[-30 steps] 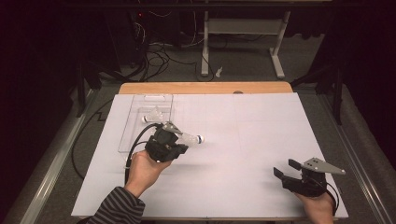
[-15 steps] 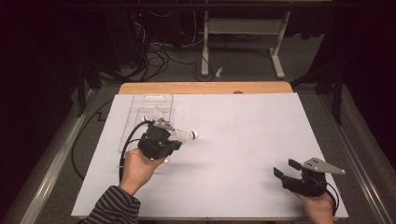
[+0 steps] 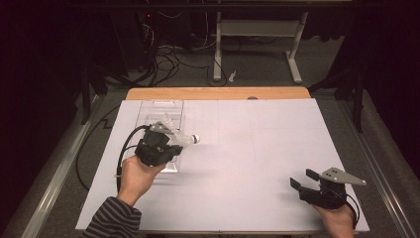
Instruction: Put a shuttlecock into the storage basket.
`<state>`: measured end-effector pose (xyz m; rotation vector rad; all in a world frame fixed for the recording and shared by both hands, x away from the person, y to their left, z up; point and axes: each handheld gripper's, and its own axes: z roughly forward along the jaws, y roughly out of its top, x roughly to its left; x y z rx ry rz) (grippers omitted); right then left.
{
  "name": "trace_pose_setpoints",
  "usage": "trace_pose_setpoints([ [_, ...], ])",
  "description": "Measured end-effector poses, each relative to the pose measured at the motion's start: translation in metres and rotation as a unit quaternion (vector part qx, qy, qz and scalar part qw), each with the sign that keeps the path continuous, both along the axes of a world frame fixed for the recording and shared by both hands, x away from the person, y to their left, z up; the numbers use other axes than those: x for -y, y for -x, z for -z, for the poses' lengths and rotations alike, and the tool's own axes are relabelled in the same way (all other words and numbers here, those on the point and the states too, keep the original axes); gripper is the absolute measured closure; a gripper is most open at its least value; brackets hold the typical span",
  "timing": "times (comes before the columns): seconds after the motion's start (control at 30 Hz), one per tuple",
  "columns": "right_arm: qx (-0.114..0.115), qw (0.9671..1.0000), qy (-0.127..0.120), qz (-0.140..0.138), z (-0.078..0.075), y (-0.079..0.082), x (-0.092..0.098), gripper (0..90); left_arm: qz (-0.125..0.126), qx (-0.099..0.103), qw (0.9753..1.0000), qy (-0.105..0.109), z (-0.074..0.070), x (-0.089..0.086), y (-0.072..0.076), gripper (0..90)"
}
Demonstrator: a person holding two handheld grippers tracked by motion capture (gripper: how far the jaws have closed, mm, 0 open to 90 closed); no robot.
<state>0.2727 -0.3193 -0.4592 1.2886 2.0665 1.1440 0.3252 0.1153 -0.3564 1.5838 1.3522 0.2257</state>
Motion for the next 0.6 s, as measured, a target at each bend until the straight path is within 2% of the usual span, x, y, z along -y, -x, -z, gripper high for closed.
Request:
trace_pose_setpoints([
  [0.6, 0.000, 1.0000, 0.001, -0.001, 0.000, 0.000, 0.000, 30.8, -0.026, 0.000, 0.9997, -0.001, 0.003, -0.022, 0.002, 89.5],
])
